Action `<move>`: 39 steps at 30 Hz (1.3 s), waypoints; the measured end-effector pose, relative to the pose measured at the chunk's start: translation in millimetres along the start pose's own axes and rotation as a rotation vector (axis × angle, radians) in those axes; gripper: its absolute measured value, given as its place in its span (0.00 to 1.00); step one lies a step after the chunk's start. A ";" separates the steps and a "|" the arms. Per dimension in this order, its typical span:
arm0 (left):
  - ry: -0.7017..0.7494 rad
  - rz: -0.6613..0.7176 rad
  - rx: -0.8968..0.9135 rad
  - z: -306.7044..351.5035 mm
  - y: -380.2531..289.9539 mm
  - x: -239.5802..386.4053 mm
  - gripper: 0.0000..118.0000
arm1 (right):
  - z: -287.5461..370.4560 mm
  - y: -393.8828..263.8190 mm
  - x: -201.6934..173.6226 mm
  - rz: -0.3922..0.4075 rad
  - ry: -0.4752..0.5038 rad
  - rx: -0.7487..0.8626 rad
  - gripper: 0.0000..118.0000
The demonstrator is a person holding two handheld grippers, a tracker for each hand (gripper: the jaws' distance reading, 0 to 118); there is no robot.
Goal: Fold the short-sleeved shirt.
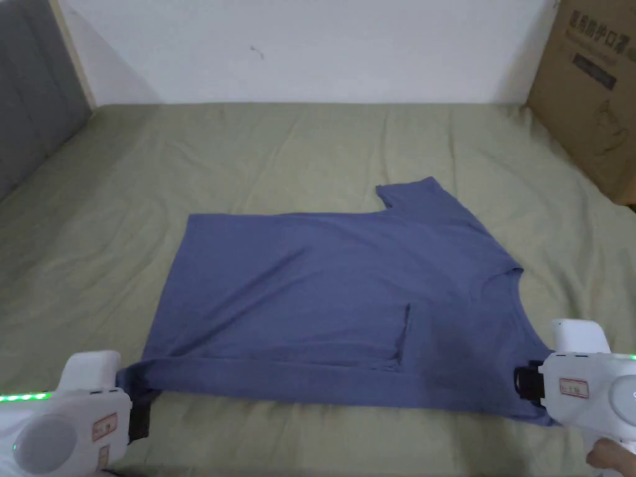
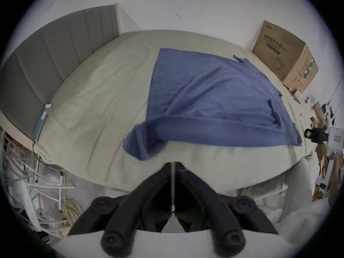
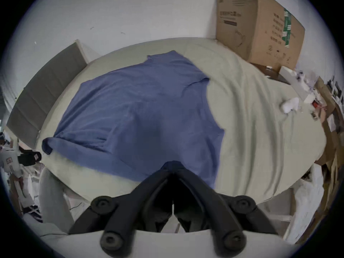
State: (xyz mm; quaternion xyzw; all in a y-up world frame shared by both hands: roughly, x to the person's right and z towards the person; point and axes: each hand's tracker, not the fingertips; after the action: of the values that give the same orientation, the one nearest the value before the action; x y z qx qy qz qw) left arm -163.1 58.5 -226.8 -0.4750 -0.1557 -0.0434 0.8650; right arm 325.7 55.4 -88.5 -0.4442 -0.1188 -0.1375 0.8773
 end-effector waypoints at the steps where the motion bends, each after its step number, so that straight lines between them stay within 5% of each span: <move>1: 0.003 -0.001 -0.006 -1.8 -4.8 -0.4 0.00 | -7.2 -2.2 -2.9 0.005 0.033 -0.045 0.00; 6: 0.060 -0.015 0.006 -2.1 -4.4 -7.4 0.01 | -20.8 -11.6 -18.0 0.077 -0.027 -0.072 0.00; 7: 0.074 -0.008 0.026 -2.1 0.6 -11.2 0.12 | -20.4 -10.6 -16.9 0.062 -0.006 -0.076 0.00; 9: 0.083 0.017 0.020 -5.7 13.4 -19.5 0.77 | -21.3 -9.6 -16.1 0.033 0.015 -0.086 0.00; 10: 0.079 0.031 0.020 -7.9 20.6 -23.2 0.93 | -21.5 -9.9 -16.6 0.032 0.009 -0.083 0.00; 11: 0.071 0.043 0.042 -10.5 25.0 -27.4 0.97 | -21.9 -10.8 -17.9 0.034 0.005 -0.082 0.00; 15: 0.067 0.085 0.046 -29.9 43.0 -35.7 0.91 | -27.8 -10.4 -12.2 0.014 0.001 -0.099 0.00; 16: 0.036 0.094 0.032 -38.8 44.1 -38.9 0.78 | -29.7 -10.3 -9.7 -0.002 0.005 -0.106 0.00; 18: -0.029 0.145 -0.001 -49.5 43.4 -40.6 0.01 | -30.5 -13.2 -9.4 -0.014 0.009 -0.112 0.00; 23: 0.023 0.035 -0.067 -58.2 38.6 -33.7 0.00 | -30.4 -16.5 0.9 -0.054 -0.003 -0.124 0.00; 30: 0.023 0.086 -0.026 -43.1 49.0 -34.6 0.01 | -12.5 -1.2 16.9 -0.092 -0.047 -0.056 0.02; 31: 0.036 0.064 -0.030 -43.1 48.8 -32.9 0.00 | -12.5 0.7 23.0 -0.130 -0.077 -0.056 0.15; 32: 0.047 0.042 -0.033 -43.6 48.1 -31.2 0.01 | -12.9 3.1 28.1 -0.148 -0.096 -0.061 0.42; 33: 0.050 0.033 -0.035 -44.2 47.3 -30.2 0.01 | -14.0 3.8 33.0 -0.147 -0.099 -0.062 0.57; 39: 0.044 0.036 -0.060 -49.2 39.3 -27.7 0.00 | -22.1 2.5 52.2 -0.144 -0.136 -0.072 0.59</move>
State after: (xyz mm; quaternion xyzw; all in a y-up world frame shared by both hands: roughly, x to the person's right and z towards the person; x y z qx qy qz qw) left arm -169.3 36.8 -291.8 -0.5024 -0.1267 -0.0428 0.8542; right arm 377.3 31.7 -85.8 -0.4742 -0.2044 -0.1739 0.8385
